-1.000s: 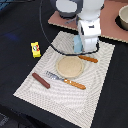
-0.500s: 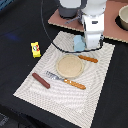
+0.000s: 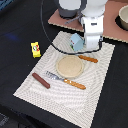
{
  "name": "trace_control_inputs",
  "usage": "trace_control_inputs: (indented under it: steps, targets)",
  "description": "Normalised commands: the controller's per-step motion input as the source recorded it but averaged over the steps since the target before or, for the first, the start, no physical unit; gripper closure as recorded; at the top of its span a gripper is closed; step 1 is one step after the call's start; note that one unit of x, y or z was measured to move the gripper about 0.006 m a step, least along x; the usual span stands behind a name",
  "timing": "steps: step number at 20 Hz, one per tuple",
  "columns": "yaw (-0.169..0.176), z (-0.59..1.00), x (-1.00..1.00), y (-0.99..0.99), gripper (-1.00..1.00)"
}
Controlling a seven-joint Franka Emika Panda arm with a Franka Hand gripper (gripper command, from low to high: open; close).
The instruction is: Interact with the objects in diverse but meaningful ways.
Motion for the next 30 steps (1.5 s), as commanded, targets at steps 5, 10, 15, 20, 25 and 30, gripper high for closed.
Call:
trace_control_inputs:
  steps: [5,10,15,20,25,30]
  targets:
    - [-0.003,0.24,0.36,0.23,1.0]
    - [-0.019,0.52,0.4,0.27,-1.0]
    - [0.0,0.37,0.12,0.13,-1.0]
    - [0.0,0.33,-0.24,0.0,-1.0]
    - [0.0,0.19,-0.55,-0.05,-1.0]
    - [0.022,0.25,-0.65,-0.06,-1.0]
